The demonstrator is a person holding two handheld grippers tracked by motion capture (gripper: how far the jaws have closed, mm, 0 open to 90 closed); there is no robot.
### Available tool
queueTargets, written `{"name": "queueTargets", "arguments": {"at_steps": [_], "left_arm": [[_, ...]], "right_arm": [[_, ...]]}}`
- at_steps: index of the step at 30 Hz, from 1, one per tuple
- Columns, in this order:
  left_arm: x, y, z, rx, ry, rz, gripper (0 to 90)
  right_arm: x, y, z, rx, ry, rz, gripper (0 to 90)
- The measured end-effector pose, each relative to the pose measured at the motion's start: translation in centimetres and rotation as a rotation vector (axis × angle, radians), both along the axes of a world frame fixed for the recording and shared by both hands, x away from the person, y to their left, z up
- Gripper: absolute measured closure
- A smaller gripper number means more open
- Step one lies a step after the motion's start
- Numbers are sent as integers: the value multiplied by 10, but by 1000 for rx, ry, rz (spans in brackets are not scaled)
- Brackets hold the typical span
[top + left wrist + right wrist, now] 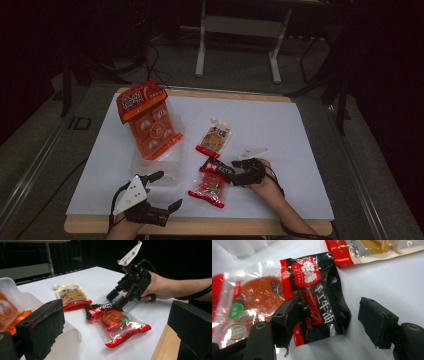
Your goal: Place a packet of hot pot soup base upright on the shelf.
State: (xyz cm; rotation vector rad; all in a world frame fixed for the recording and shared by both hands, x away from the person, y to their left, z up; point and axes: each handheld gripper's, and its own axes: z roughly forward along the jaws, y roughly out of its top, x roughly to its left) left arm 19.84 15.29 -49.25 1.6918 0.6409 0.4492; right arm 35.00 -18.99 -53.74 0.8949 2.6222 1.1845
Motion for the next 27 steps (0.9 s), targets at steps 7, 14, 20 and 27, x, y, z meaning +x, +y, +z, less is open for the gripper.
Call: {"name": "queueTargets", "arguments": {"at_steps": [7,14,20,27], "left_arm": [[0,-4,-1,18,-2,-10,14],[-1,-4,-1,22,-2,-11,14],[0,-4,-2,27,-6,-11,14],[0,-3,-3,29,-9,-1,14]], "right_arm": [[-1,4,-1,-26,-22,9,317],[-7,9,1,-44,-41,50,505],[-6,11,4,-42,19,59,707],[-9,15,8,-60,59,72,858]]}}
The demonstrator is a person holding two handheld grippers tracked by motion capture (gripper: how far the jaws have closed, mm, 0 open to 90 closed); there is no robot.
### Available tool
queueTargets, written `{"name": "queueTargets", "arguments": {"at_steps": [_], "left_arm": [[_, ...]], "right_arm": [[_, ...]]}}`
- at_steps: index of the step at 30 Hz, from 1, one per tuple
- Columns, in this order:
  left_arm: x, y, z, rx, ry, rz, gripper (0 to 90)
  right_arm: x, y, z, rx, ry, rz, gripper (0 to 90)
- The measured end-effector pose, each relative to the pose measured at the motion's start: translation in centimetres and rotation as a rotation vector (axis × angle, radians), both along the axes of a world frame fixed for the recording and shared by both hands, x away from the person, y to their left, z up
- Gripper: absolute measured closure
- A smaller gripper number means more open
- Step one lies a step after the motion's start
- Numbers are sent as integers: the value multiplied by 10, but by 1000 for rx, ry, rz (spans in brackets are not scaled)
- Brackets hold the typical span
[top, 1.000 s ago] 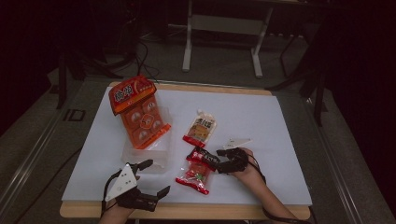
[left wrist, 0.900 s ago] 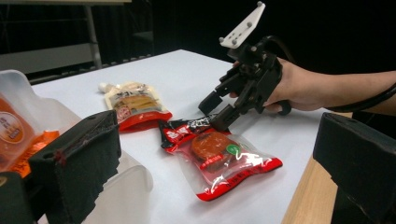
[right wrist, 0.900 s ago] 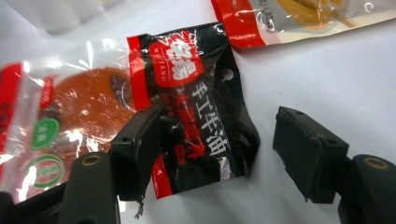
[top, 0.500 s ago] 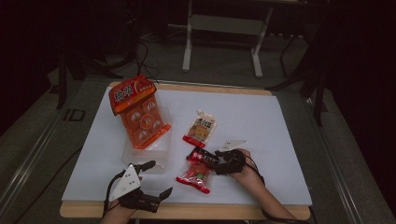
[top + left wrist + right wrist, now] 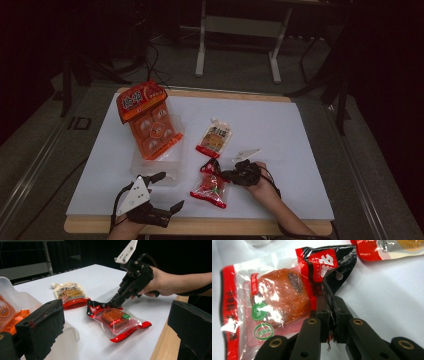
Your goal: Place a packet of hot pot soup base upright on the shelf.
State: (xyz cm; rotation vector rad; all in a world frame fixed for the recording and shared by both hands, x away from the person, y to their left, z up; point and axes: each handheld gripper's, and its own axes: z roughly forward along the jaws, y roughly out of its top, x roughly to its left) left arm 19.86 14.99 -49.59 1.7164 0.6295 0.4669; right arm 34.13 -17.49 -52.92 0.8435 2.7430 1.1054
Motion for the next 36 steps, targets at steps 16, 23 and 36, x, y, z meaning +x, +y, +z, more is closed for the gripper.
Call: {"name": "queueTargets", "arguments": {"at_steps": [16,23,36], "left_arm": [[2,1,4,-33,10,-2,31],[1,1,10,-30,-1,23,26],[13,-9,34,2,-12,-23,33]], "right_arm": [[-13,-6,31,78,-48,29,872],[-22,-9,49,108,-89,59,873],[-46,-17,82,159,-168,99,873]]}}
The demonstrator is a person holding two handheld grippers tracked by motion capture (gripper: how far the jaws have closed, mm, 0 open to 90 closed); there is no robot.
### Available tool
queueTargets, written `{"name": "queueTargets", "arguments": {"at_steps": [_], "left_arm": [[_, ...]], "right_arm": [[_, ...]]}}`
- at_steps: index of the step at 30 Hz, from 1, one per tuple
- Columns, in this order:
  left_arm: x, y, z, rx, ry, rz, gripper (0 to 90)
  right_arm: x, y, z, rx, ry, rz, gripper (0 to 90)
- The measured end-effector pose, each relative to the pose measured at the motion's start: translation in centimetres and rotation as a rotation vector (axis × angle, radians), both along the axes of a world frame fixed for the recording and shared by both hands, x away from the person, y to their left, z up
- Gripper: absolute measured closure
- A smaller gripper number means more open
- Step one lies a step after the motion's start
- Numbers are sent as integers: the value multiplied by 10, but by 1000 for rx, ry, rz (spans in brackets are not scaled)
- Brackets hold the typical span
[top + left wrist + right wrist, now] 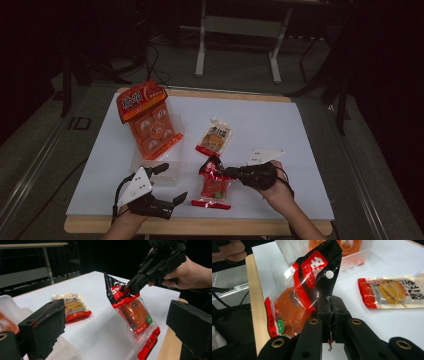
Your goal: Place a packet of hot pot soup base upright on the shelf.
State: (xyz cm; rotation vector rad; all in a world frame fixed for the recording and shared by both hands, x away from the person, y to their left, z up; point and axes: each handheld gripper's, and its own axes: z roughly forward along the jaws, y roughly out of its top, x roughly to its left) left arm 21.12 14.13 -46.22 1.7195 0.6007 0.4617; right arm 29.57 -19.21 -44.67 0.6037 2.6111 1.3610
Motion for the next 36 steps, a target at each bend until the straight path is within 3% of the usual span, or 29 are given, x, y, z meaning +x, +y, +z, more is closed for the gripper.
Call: {"name": "queueTargets", "arguments": {"at_steps": [5,7,9,14,16,19,24,32,36], "left_arm": [[7,-6,7,-9,46,-33,45],[12,-8,11,-12,63,-73,45],[16,-11,13,18,66,-80,46],[25,-21,19,34,82,-115,65],[29,-25,21,33,98,-129,140],[33,-31,22,50,109,-144,164],[44,-38,23,68,147,-115,291],[52,-50,26,103,136,-129,527],[57,-54,25,112,171,-142,637]], "right_arm": [[-6,-1,5,-6,-17,9,872],[-8,-1,6,-9,-25,13,872],[-10,-1,6,-15,-37,14,872],[-14,0,10,-10,-60,19,872],[-15,1,11,-9,-72,24,872],[-18,2,12,-9,-84,30,872],[-21,6,13,-13,-98,45,872],[-24,10,12,-14,-109,57,871],[-25,11,13,-15,-109,61,871]]}}
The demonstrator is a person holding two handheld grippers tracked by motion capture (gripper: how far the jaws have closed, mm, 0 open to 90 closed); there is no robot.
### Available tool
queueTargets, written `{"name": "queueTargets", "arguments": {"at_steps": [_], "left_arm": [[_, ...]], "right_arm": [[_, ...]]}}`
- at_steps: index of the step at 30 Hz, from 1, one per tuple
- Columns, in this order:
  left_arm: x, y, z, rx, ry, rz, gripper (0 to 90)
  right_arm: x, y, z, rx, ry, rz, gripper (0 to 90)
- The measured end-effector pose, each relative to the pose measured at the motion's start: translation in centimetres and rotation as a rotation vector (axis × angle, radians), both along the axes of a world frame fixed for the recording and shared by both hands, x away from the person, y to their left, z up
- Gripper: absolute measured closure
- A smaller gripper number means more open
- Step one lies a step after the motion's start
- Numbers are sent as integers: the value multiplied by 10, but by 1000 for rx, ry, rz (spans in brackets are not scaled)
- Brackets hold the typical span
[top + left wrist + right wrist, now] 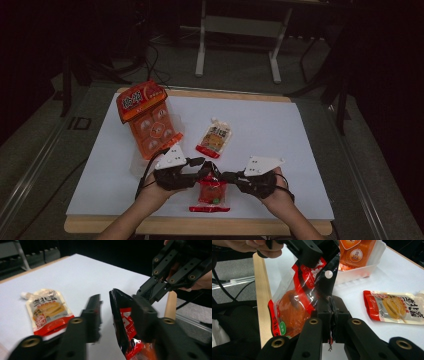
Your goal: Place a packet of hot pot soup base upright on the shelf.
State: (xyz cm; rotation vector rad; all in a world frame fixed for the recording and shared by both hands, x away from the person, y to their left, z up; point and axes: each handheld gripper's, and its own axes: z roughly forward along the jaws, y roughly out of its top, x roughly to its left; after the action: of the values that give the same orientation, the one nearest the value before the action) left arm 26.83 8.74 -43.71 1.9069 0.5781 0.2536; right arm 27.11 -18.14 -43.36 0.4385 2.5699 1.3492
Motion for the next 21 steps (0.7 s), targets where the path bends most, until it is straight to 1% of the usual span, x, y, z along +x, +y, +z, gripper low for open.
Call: {"name": "queueTargets", "arguments": {"at_steps": [1,2,5,7,8,10,15,18,21], "left_arm": [[1,-1,0,1,4,-2,657],[1,-1,-1,-1,7,-10,703],[-1,-3,1,16,-8,-15,802],[-1,-4,2,12,-6,-12,846],[-2,-4,3,19,-20,-10,857],[-2,-3,4,14,-22,-12,869],[-3,1,11,-13,-24,-25,880],[-5,2,18,-21,-45,-31,881],[-7,3,23,-32,-60,-42,883]], "right_arm": [[0,0,0,0,-3,-1,871],[0,0,1,2,-3,-1,871],[0,1,1,-6,-5,-1,870],[0,1,0,-9,-4,-3,868],[0,1,0,-4,-3,-3,868],[0,1,0,6,1,-3,865],[-1,-1,3,31,-7,-3,853],[-2,-3,7,51,-13,-3,835],[-1,-5,8,63,-17,-10,779]]}}
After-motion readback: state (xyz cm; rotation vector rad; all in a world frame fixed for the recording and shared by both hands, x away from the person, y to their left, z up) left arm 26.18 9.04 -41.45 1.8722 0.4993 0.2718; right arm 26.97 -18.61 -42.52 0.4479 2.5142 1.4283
